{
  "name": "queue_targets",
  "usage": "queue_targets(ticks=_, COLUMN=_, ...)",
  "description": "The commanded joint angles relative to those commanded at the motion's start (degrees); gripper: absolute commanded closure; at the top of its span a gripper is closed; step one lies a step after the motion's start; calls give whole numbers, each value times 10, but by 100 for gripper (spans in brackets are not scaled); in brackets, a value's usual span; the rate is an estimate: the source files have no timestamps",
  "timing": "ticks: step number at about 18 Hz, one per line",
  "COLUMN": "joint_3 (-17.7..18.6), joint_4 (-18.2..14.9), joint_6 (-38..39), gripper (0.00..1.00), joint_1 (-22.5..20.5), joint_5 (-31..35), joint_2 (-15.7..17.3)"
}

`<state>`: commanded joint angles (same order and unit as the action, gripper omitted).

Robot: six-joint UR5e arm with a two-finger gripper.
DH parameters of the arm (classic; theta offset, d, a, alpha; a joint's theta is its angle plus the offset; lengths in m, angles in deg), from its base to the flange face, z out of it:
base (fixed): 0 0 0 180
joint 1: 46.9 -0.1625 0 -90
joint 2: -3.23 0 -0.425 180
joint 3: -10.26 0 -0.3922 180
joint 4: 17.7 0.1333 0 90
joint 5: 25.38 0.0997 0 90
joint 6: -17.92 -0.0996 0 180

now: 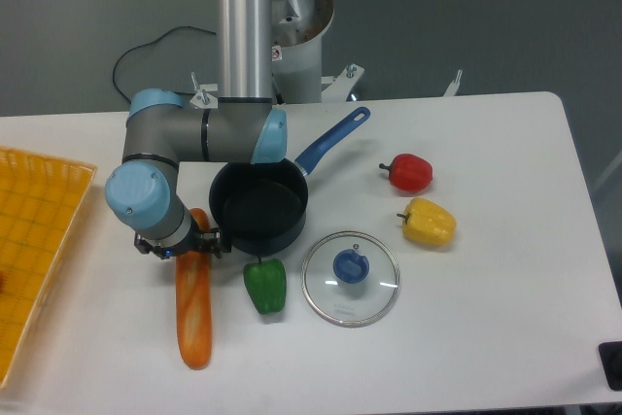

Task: Pick up the long bread

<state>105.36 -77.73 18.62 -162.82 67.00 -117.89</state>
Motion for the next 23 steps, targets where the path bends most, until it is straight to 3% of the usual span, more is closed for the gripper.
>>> queue_targets(ticks=6, joint_3=-1, joint_4=0, joint_6=-4, gripper=22, joint_1=0, joint_5=0, joint_2=0)
queue_targets(ticks=9, joint_3=-3, joint_4=0, joint_6=-4, gripper=49, joint_1=0, joint_5=-1, joint_2=3)
queue_targets(ticks=13, joint_3=-4, joint_4=0, joint_6=-6, gripper=75, joint_1=0, joint_5=-2, joint_2=4)
queue_targets(ticks=18, joint_3=-4, joint_4=-1, joint_6=-4, gripper=96, joint_1=0, joint_5=-2, joint_2=0)
queue_targets(ticks=23, joint_3=-4, joint_4=-1, joint_6=-5, gripper=100, joint_1=0, joint_5=-4, joint_2=0)
